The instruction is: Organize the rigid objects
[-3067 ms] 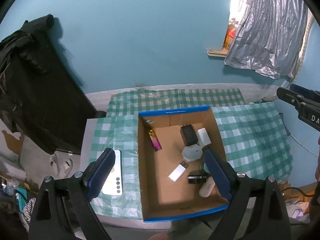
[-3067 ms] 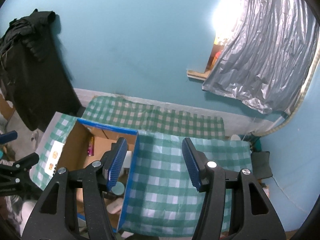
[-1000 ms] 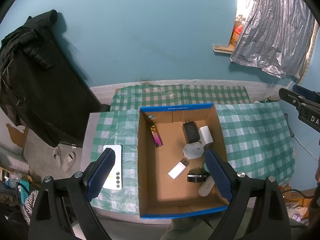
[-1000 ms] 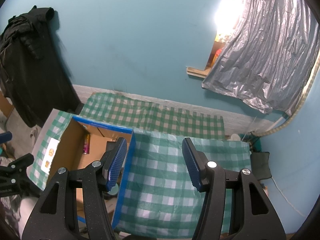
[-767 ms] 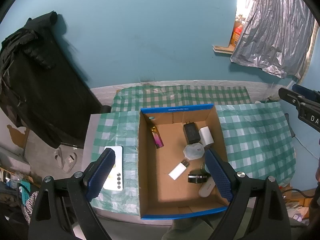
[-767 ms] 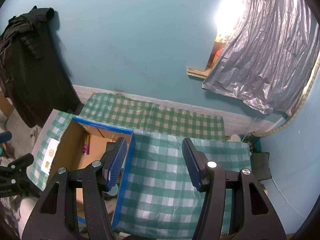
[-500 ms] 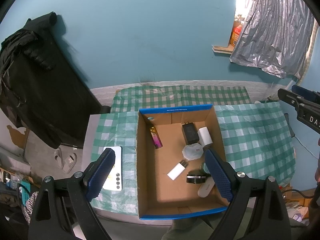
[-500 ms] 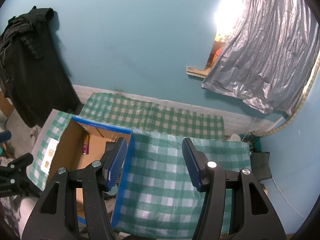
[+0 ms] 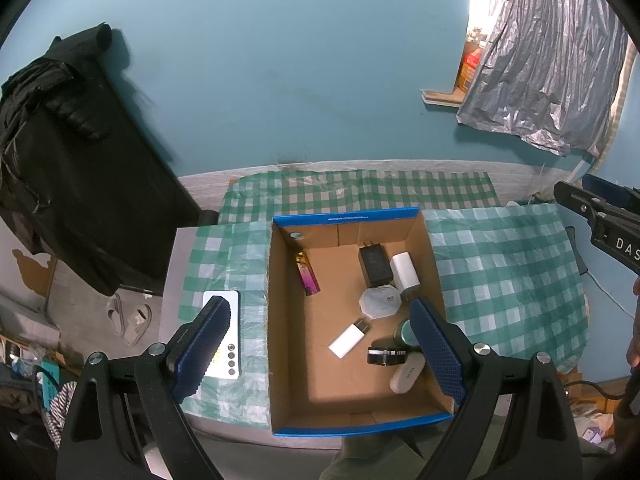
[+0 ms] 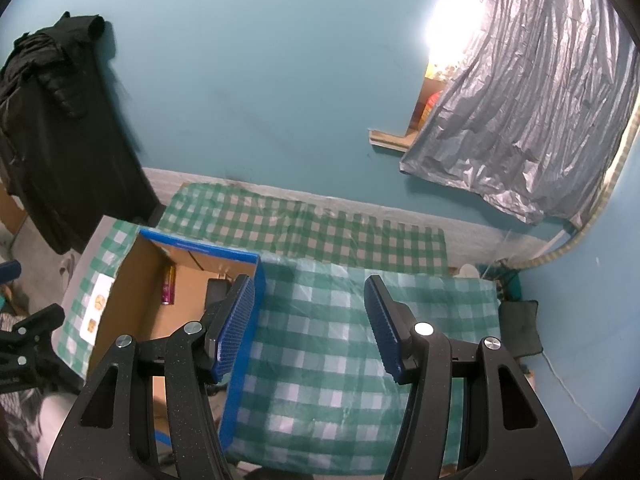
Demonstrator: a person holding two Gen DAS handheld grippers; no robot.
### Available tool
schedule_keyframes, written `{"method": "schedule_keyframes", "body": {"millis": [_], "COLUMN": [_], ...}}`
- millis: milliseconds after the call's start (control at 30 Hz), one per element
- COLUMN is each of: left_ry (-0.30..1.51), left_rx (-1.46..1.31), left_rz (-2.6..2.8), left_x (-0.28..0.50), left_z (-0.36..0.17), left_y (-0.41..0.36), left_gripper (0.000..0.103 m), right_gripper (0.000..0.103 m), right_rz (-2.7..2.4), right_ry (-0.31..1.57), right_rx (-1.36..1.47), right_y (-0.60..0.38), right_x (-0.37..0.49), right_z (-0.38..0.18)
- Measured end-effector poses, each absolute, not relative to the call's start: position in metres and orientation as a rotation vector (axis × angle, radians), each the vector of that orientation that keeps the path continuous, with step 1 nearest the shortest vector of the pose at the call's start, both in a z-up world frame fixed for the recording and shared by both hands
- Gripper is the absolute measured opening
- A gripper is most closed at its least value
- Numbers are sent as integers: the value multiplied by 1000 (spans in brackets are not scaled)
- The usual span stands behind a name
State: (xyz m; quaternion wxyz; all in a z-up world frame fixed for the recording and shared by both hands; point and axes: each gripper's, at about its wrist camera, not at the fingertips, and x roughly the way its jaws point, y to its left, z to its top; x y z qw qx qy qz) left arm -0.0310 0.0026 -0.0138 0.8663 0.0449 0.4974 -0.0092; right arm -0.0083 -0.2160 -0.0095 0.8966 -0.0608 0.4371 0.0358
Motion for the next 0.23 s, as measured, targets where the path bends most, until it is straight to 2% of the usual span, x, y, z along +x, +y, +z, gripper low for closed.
{"method": "schedule_keyframes", "body": {"millis": [233], "left_ry": [1045], "left_rx": [96], "left_rz": [-18], "left_x": [-30], "left_z": [-13], "left_y": [3], "left_gripper": [92], "right_gripper": [56], "right_rz": [74], "right_ry": [905], "right_rx": [-124], "right_y": [-216], "right_x": [-9], "right_z": [-10]}}
